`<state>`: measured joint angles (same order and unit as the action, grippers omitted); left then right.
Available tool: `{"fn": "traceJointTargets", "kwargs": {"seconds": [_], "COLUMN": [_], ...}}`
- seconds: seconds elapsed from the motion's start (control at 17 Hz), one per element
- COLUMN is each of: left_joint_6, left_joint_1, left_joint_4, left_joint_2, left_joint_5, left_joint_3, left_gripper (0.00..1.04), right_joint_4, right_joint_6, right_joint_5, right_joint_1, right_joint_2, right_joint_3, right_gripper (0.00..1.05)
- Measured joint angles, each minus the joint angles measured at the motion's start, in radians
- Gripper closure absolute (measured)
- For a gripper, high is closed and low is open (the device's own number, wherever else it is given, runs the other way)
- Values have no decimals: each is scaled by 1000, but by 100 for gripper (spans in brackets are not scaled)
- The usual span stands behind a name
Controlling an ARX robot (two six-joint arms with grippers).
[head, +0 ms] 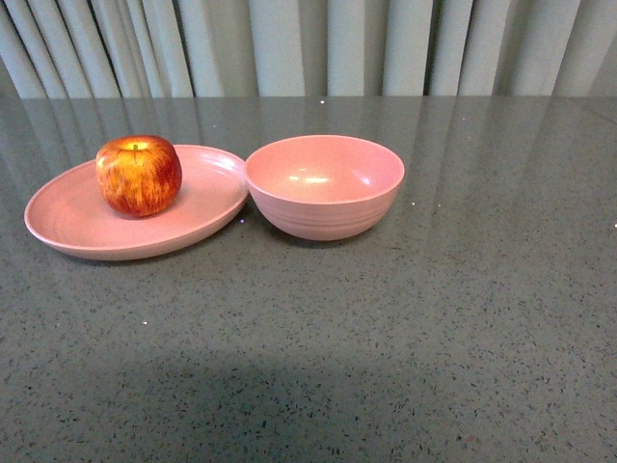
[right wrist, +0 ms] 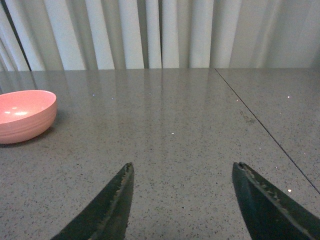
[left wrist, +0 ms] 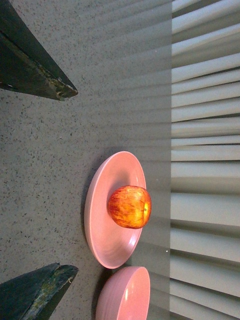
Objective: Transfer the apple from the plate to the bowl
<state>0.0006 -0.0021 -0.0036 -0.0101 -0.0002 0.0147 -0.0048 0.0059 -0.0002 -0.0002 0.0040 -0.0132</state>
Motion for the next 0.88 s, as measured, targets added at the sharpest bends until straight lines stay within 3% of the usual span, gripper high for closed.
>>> {"fn": "traceJointTargets", "kwargs": {"seconds": [0.23, 0.88], "left_joint_6": [0, 0], "left_joint_1": [0, 0], "left_joint_4": [0, 0], "left_joint_2": [0, 0], "left_joint_5": [0, 0], "left_joint_3": [0, 0], "left_gripper": [7, 7], "right_joint_4": [0, 0], "right_joint_6": [0, 0], "right_joint_5": [0, 0], "right_joint_1": [0, 0], "right_joint_2": [0, 0], "right_joint_3": [0, 0], "right_gripper": [7, 7]}}
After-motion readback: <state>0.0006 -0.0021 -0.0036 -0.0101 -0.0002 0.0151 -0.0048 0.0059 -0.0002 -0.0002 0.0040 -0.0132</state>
